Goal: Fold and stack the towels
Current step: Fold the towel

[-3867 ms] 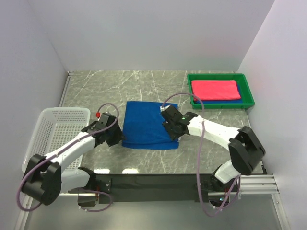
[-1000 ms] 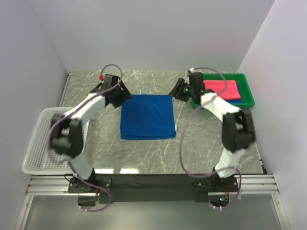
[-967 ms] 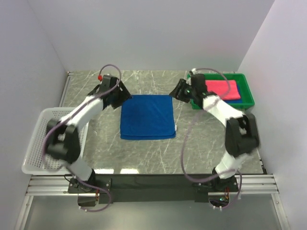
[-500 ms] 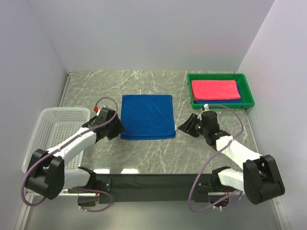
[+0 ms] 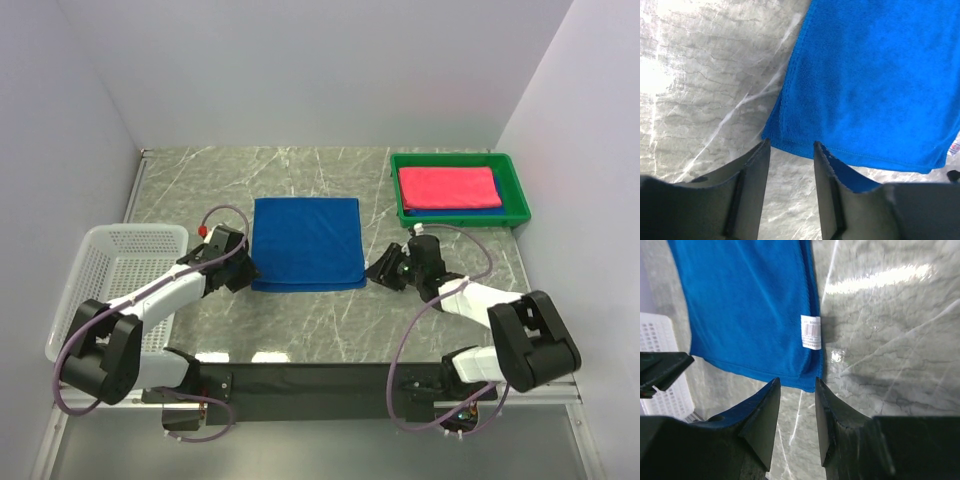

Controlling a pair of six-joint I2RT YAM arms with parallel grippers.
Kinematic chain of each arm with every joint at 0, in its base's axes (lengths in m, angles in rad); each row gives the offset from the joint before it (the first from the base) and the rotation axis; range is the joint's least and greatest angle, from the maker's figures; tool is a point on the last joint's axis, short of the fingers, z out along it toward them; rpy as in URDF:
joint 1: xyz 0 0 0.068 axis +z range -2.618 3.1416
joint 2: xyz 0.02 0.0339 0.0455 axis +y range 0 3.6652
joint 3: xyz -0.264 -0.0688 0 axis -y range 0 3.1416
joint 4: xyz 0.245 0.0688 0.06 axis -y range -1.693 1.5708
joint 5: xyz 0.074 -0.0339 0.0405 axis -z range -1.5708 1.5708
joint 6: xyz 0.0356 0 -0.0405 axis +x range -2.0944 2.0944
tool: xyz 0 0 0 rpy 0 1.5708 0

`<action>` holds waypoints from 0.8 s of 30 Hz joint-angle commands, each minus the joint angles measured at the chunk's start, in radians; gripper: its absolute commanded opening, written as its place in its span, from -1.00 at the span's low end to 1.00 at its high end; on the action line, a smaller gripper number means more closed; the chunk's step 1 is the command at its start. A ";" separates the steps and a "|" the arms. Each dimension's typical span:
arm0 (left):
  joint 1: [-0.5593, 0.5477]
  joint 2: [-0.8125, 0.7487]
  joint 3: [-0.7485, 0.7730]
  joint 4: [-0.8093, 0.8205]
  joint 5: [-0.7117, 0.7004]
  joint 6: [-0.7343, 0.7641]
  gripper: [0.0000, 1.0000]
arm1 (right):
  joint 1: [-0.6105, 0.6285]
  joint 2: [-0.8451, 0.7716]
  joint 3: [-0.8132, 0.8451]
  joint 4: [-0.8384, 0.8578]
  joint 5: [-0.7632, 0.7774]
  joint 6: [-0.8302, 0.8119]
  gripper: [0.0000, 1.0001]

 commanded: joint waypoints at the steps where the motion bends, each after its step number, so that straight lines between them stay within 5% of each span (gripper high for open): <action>1: -0.005 0.017 0.032 0.031 -0.009 -0.004 -0.15 | 0.023 0.043 0.033 0.072 0.000 0.019 -0.18; 24: -0.017 0.030 0.052 0.017 -0.023 0.007 -0.28 | 0.054 0.183 0.087 0.101 0.016 0.017 -0.31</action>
